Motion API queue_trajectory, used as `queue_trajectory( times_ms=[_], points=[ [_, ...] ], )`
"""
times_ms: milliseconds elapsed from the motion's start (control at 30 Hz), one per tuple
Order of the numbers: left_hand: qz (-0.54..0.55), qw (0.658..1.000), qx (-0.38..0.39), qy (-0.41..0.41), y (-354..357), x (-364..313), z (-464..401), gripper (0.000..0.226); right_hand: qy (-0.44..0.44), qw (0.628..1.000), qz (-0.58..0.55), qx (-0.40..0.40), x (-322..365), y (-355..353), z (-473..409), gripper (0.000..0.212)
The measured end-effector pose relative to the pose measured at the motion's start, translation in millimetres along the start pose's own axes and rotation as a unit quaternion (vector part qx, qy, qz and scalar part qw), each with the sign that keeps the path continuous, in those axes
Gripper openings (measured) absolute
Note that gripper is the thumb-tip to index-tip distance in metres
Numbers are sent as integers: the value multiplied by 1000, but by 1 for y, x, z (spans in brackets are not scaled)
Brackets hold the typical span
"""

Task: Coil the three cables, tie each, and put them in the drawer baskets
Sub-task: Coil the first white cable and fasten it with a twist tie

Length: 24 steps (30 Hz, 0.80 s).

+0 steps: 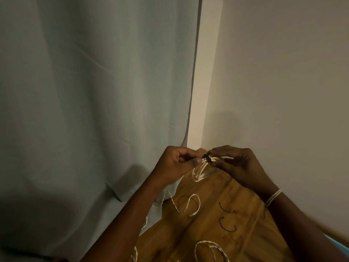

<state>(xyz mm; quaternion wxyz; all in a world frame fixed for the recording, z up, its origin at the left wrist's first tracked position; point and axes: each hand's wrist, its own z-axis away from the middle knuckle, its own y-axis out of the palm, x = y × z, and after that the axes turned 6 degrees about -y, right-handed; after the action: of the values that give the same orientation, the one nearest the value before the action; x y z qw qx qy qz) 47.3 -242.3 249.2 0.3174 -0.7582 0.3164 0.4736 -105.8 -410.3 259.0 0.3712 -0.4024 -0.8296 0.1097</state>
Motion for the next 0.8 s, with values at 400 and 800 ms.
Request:
queue_trajectory(
  times_ms=[400, 800],
  points=[
    [93, 993, 28, -68, 9, 1, -1, 25, 0, 998, 59, -29, -5, 4, 7, 26],
    [103, 991, 83, -28, 14, -21, -1, 25, -2, 994, -26, -107, -2, 5, 15, 23]
  ],
)
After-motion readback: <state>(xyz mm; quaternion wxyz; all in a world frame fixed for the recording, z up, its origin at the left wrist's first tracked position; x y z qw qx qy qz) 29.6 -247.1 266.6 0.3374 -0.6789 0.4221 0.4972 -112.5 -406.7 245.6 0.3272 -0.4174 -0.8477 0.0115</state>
